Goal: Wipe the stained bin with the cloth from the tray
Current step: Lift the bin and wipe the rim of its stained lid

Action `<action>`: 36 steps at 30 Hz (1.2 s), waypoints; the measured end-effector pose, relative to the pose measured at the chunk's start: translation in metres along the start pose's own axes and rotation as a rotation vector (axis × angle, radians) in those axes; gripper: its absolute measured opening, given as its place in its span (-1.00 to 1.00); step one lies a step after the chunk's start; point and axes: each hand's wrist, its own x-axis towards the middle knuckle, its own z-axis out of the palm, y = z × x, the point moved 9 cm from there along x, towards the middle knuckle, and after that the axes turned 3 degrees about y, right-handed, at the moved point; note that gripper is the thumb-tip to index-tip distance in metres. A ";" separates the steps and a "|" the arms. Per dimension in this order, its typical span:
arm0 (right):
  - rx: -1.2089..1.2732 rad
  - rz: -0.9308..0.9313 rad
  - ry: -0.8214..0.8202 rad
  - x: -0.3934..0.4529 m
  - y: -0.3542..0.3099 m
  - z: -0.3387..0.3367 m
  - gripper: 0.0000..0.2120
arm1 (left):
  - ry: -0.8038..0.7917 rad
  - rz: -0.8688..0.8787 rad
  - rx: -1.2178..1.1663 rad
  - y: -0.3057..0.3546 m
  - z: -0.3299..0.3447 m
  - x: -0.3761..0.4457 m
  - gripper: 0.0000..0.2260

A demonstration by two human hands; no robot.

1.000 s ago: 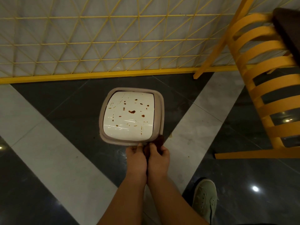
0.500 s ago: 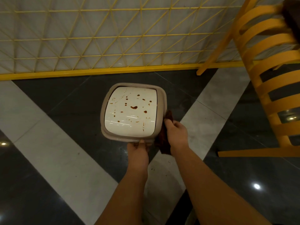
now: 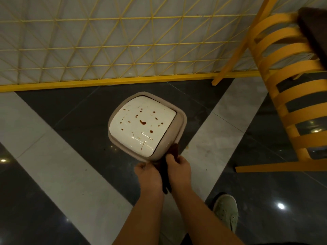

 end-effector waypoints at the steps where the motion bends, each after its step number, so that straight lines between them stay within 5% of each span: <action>1: 0.020 0.010 -0.006 -0.006 0.007 0.003 -0.92 | 0.019 0.004 0.012 0.000 -0.004 -0.001 -0.88; 14: 0.029 -0.036 0.134 0.039 -0.041 -0.021 -0.81 | -0.011 0.070 0.119 0.012 -0.002 0.008 -0.88; 22: -0.018 -0.044 0.054 -0.004 -0.001 -0.001 -0.88 | -0.009 0.067 0.137 0.011 -0.004 0.005 -0.88; 36: -0.053 -0.030 0.174 0.059 -0.079 -0.030 -0.75 | -0.101 0.036 0.044 0.012 0.008 -0.001 -0.79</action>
